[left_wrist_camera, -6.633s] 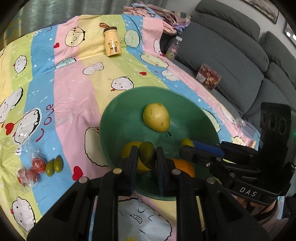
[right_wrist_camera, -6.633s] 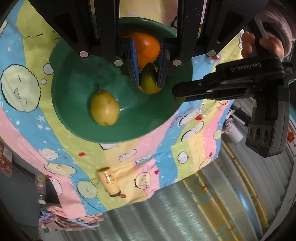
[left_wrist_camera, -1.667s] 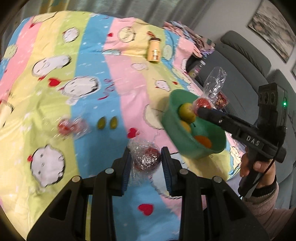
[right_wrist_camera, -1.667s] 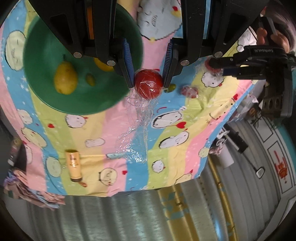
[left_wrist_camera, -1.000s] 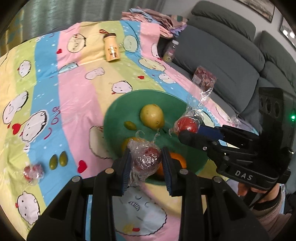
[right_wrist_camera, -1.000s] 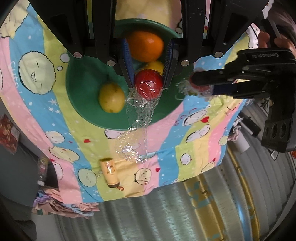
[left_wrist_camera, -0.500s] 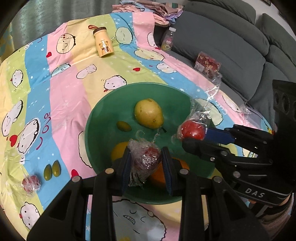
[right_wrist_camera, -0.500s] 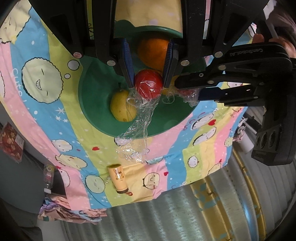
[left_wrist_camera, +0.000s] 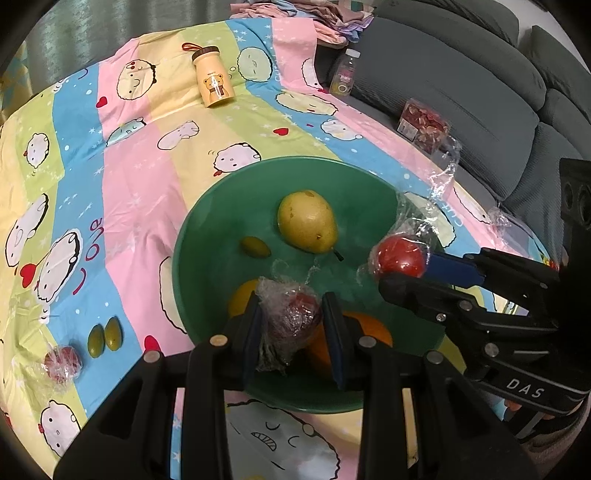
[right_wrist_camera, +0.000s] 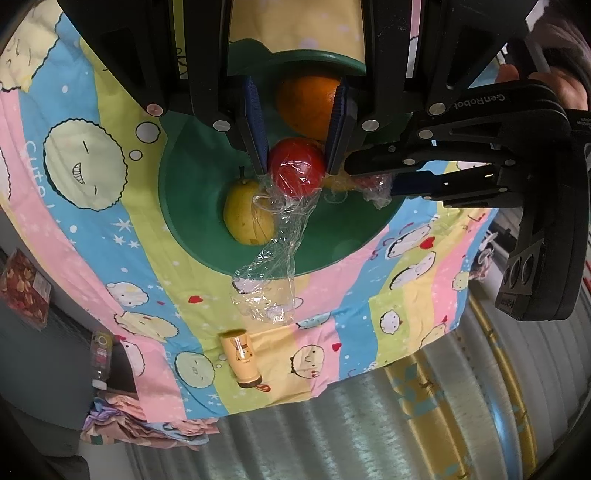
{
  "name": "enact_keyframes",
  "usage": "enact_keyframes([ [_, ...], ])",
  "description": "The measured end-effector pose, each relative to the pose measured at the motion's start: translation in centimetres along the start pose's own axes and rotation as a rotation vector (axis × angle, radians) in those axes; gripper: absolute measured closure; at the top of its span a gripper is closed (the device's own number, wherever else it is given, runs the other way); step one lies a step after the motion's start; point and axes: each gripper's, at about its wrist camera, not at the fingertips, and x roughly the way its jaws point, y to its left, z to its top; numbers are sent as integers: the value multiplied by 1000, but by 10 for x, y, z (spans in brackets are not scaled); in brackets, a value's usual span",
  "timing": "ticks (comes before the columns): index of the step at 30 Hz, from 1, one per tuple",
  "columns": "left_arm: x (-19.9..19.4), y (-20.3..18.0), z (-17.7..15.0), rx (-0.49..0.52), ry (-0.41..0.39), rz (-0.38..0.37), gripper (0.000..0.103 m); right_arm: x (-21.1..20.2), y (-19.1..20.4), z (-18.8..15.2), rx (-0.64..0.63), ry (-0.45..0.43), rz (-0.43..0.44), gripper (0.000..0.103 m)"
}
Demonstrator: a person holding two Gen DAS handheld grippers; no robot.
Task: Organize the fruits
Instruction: 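Carry both wrapped tomatoes over the bowl and open both tools, then withdraw both tools from the bowl toward the remaining green olives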
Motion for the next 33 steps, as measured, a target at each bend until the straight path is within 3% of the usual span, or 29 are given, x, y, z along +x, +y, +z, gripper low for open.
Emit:
enact_keyframes([
  [6,-4,3,0,-17,-13,3,59,0,-2,0,22,4,-4,70],
  [10,-9,4,0,-18,-27,8,56,-3,0,2,21,-4,-4,64],
  [18,-33,20,-3,-60,-82,33,32,-10,2,5,21,-23,-8,60],
  [24,-48,37,-11,-109,-103,53,24,-15,6,7,19,-39,-8,53],
  [33,-66,58,-32,-166,-122,97,20,-19,29,13,-17,-53,19,48],
])
